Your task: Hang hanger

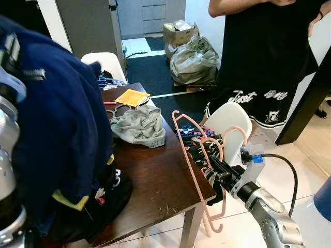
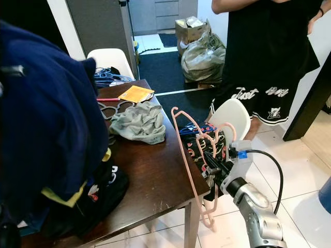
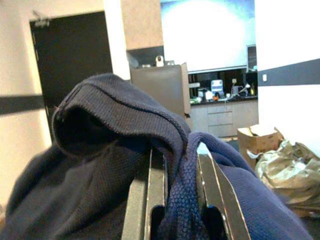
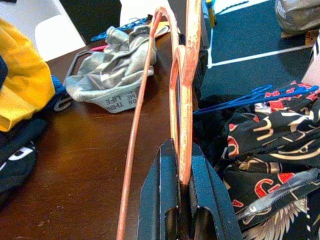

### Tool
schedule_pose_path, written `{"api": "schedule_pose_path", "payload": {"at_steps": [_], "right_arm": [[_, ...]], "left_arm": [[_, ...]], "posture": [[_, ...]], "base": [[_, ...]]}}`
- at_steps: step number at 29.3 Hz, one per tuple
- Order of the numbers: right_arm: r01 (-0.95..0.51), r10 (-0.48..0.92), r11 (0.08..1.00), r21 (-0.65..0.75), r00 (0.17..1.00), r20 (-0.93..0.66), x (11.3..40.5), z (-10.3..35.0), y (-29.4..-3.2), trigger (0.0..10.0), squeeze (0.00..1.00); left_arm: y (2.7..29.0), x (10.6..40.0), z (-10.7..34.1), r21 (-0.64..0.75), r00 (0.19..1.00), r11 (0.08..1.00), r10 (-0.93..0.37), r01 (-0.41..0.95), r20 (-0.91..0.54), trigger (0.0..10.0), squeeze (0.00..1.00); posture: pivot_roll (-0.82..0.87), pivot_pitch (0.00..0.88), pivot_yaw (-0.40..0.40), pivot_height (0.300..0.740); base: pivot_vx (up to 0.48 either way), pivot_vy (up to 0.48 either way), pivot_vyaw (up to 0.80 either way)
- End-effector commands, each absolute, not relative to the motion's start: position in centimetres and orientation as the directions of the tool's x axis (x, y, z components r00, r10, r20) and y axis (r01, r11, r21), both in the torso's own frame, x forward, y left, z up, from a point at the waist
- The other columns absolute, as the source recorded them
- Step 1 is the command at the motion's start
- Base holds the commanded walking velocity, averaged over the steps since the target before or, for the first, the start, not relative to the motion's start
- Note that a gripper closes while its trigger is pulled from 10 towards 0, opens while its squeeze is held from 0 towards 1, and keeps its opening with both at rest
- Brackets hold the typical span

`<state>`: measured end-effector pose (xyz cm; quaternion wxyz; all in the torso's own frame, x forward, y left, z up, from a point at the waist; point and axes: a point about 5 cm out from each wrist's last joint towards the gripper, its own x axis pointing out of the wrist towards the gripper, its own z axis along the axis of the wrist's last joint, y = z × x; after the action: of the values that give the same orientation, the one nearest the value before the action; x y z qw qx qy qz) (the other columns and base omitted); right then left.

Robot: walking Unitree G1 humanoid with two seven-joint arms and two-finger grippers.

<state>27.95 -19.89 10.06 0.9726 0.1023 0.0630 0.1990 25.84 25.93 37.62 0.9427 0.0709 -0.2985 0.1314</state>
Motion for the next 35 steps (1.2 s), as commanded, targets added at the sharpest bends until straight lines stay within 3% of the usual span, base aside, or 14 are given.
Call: {"api": "schedule_pose_path", "payload": {"at_steps": [1, 2, 3, 4, 18, 21, 25, 35], "right_arm": [[-0.375, 0.403, 0.901, 0.216, 0.910, -0.097, 27.8, 9.5, -19.7, 10.0, 0.00], [-0.379, 0.406, 0.901, 0.210, 0.908, -0.101, 27.7, 9.5, -19.7, 10.0, 0.00], [-0.383, 0.410, 0.900, 0.208, 0.906, -0.103, 27.7, 9.4, -19.6, 10.0, 0.00], [-0.384, 0.411, 0.899, 0.211, 0.906, -0.102, 27.7, 9.4, -19.6, 10.0, 0.00], [-0.384, 0.410, 0.895, 0.227, 0.908, -0.082, 27.6, 9.5, -19.6, 10.0, 0.00], [-0.386, 0.412, 0.894, 0.229, 0.908, -0.077, 27.6, 9.6, -19.6, 10.0, 0.00], [-0.386, 0.412, 0.894, 0.228, 0.908, -0.076, 27.6, 9.6, -19.6, 10.0, 0.00], [-0.386, 0.411, 0.894, 0.225, 0.908, -0.074, 27.6, 9.7, -19.7, 10.0, 0.00]], "left_arm": [[26.5, 24.6, 40.0, 0.064, 0.726, 0.946, 0.200, -0.318, 0.659, 0.7, 0.00], [26.6, 24.6, 40.3, 0.076, 0.724, 0.942, 0.198, -0.327, 0.661, 4.0, 0.00], [26.6, 24.5, 40.6, 0.082, 0.721, 0.938, 0.200, -0.336, 0.664, 6.4, 0.00], [26.8, 24.4, 41.0, 0.090, 0.714, 0.934, 0.199, -0.345, 0.672, 10.0, 0.00], [29.0, 23.0, 44.4, 0.147, 0.670, 0.893, 0.203, -0.427, 0.715, 10.0, 0.00], [31.1, 21.7, 46.3, 0.145, 0.631, 0.859, 0.237, -0.491, 0.739, 10.0, 0.00], [31.6, 21.5, 46.5, 0.129, 0.620, 0.851, 0.258, -0.508, 0.741, 10.0, 0.00], [32.1, 23.2, 43.4, 0.095, 0.709, 0.890, 0.286, -0.446, 0.644, 10.0, 0.00]], "posture": [[0.00, 0.000, 0.060, 0.731], [0.00, 0.000, 0.060, 0.731], [0.00, 0.000, 0.060, 0.731], [0.00, 0.000, 0.065, 0.731], [0.01, 0.000, 0.064, 0.731], [0.01, 0.000, 0.062, 0.731], [0.01, 0.000, 0.060, 0.731], [0.01, 0.000, 0.059, 0.731]], "base": [[0.000, 0.000, 0.00], [0.000, 0.000, 0.75], [0.000, 0.000, 0.75], [0.000, 0.000, 0.75], [0.000, 0.000, 0.75], [0.000, 0.000, 0.75], [0.000, 0.000, 0.75], [0.000, 0.000, 0.75]]}}
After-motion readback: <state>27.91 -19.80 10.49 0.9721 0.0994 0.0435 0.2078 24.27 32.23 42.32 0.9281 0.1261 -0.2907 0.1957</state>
